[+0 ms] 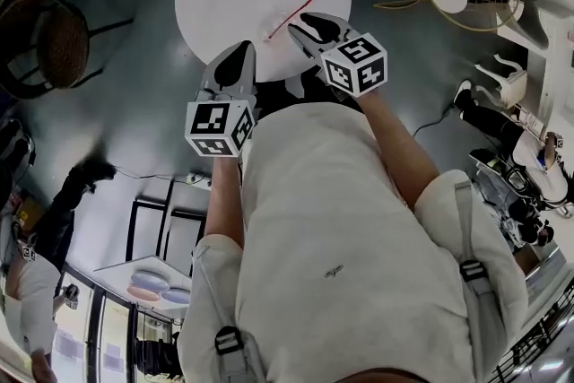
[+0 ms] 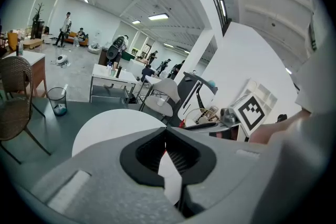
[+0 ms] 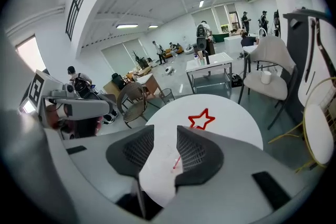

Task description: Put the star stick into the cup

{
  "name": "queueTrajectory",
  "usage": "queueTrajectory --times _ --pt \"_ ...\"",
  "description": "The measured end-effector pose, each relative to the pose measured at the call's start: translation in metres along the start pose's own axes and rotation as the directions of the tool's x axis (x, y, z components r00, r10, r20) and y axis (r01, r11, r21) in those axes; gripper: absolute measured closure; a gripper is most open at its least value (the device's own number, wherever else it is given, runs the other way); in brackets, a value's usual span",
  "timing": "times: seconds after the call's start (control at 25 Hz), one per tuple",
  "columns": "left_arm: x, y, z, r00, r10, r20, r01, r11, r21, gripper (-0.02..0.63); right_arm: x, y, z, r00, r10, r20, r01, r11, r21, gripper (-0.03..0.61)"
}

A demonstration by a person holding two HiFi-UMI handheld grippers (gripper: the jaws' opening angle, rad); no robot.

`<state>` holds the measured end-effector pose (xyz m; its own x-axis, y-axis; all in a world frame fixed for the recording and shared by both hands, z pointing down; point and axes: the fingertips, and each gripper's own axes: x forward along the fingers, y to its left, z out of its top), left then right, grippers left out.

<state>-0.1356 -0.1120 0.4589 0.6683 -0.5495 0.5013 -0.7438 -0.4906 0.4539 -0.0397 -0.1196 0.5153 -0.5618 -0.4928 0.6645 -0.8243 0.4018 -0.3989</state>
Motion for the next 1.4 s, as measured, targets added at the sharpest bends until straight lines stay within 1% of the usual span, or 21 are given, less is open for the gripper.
queueTrajectory --times 0.24,0.36,0.56,0.72,0.88,1.12,1.24,1.4 --pt "-0.018 -0.003 0.014 0.999 0.010 0.041 -0.010 1.000 0.016 0.603 -0.020 0.028 0.021 0.999 0.044 0.033 -0.042 0.998 -0.047 0.485" --pt "-0.022 -0.002 0.019 0.999 0.006 0.053 -0.008 0.999 0.031 0.603 -0.030 0.037 0.032 0.996 0.052 0.066 -0.048 0.997 -0.061 0.517" --pt "-0.023 -0.003 0.023 0.997 0.009 0.072 -0.012 0.999 0.043 0.603 -0.050 0.044 0.046 0.990 0.067 0.128 -0.058 0.996 -0.071 0.551" --pt "-0.030 -0.009 0.020 0.996 0.010 0.088 -0.014 0.999 0.044 0.603 -0.068 0.056 0.052 0.982 0.083 0.168 -0.069 0.994 -0.085 0.560" --pt "-0.040 -0.007 0.031 0.993 0.015 0.116 -0.021 0.998 0.052 0.603 -0.067 0.068 0.066 0.977 0.110 0.181 -0.091 0.990 -0.109 0.569" --pt "-0.050 -0.012 0.041 0.987 0.059 0.149 -0.071 0.995 0.070 0.603 -0.077 0.074 0.081 0.967 0.175 0.183 -0.144 0.974 -0.174 0.569" --pt "-0.055 -0.019 0.044 0.979 0.100 0.179 -0.115 0.990 0.076 0.603 -0.090 0.073 0.084 0.958 0.213 0.191 -0.172 0.963 -0.209 0.569" --pt "-0.058 -0.042 0.041 0.963 0.161 0.216 -0.177 0.983 0.054 0.603 -0.115 0.063 0.078 0.946 0.260 0.192 -0.212 0.947 -0.242 0.569"
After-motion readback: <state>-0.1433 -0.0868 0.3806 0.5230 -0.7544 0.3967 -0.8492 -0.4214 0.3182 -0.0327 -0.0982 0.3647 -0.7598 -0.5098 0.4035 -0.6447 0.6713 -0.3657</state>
